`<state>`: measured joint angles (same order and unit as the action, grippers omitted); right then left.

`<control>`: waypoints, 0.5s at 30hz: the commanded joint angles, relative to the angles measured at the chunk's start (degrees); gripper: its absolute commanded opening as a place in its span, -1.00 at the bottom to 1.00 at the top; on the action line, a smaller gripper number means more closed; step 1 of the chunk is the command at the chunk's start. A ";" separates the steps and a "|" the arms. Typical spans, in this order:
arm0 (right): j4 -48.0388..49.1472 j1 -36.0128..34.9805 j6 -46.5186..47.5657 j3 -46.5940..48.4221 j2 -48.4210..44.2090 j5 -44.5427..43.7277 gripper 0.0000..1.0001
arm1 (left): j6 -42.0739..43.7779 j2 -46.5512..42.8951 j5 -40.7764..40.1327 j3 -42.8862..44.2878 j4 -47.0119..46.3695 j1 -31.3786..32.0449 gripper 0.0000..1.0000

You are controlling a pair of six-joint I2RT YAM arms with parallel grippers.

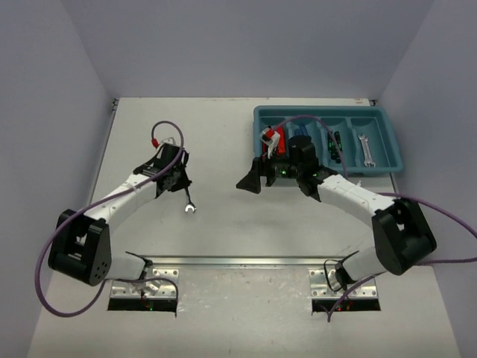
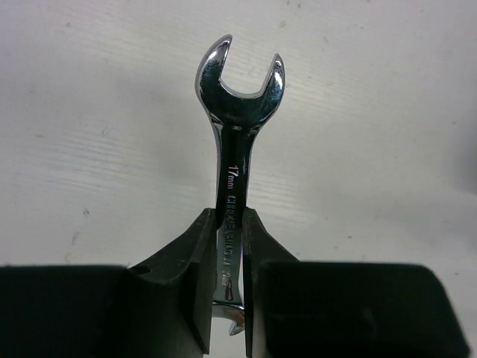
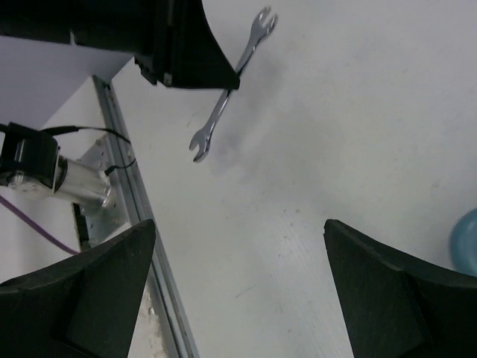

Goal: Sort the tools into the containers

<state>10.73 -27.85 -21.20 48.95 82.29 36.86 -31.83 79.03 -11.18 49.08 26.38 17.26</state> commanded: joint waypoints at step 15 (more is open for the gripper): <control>30.90 -11.41 -17.11 -1.07 15.08 -0.55 0.68 | -18.28 -21.04 7.11 -2.75 -15.83 11.62 -1.00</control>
<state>35.84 -38.94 -36.46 42.76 95.55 37.46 -46.88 59.11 -5.88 43.83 15.29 26.66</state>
